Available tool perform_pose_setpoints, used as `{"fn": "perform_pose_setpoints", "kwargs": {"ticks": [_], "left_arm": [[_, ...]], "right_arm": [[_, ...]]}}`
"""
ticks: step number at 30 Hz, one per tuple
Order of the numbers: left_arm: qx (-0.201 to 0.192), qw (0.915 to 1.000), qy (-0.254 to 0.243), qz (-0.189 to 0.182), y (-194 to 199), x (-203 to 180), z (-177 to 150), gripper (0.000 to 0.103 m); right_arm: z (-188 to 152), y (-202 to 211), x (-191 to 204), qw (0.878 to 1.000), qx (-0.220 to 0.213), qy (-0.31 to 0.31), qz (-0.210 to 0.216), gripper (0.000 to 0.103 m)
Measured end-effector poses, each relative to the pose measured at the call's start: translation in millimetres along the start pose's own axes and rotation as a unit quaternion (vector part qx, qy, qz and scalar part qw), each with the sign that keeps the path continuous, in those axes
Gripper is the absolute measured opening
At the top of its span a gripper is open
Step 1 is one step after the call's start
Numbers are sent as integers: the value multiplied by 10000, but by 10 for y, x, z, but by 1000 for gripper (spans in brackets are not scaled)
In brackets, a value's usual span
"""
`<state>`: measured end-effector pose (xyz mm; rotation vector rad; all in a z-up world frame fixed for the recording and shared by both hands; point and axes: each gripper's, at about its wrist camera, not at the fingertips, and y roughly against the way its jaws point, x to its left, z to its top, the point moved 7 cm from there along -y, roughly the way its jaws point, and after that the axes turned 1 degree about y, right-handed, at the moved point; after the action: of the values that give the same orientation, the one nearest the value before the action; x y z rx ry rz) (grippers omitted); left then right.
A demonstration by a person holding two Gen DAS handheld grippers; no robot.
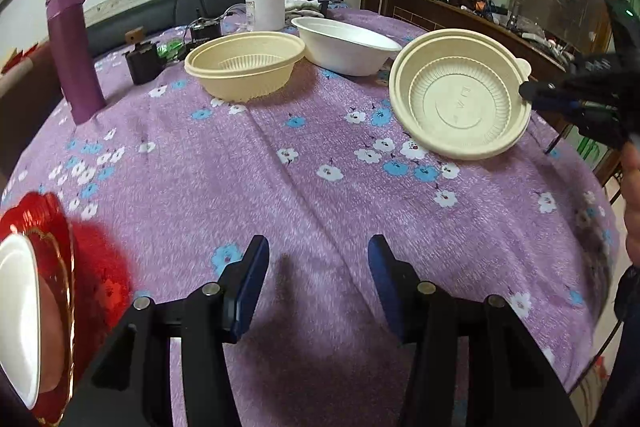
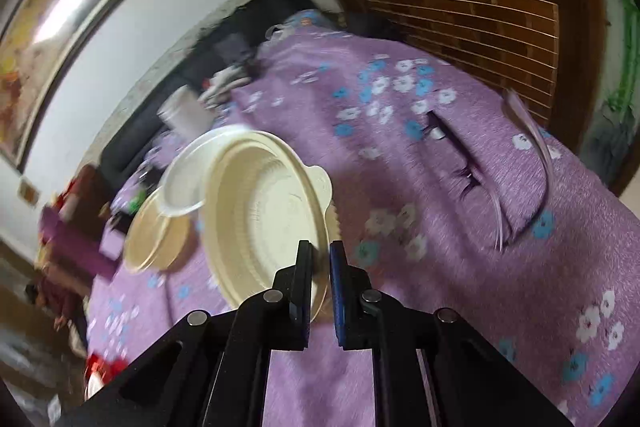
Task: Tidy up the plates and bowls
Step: 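Move the left tool toward the cream plastic bowl with the tab handle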
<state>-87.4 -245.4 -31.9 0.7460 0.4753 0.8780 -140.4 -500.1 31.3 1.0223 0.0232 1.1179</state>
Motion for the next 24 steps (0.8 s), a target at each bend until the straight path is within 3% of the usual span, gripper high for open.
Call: {"fn": "perform_pose_setpoints", "kwargs": {"ticks": [4,7,14,16,20,24], "left_arm": [[-137,9994,266,-176,261,142,-18,51],[-335,9985,406,-134,453,257,9,57],[-566,9955,755,-102,686,495,91,60],[-513,9955,792,-113,663,514,91,60],[-188,9960,776,-410,534,419,47,60],[27,9953,715,-648,435,271,42,60]], "right_arm": [[-203,219,283,9977,158,447,493,8],[-342,321,494,9928,348,619,968,8],[-634,463,999,9716,787,930,2029,8],[-687,364,1020,9719,901,972,1947,9],[-744,142,874,9818,743,1386,1068,12],[-771,67,747,9820,627,1675,610,17]]}}
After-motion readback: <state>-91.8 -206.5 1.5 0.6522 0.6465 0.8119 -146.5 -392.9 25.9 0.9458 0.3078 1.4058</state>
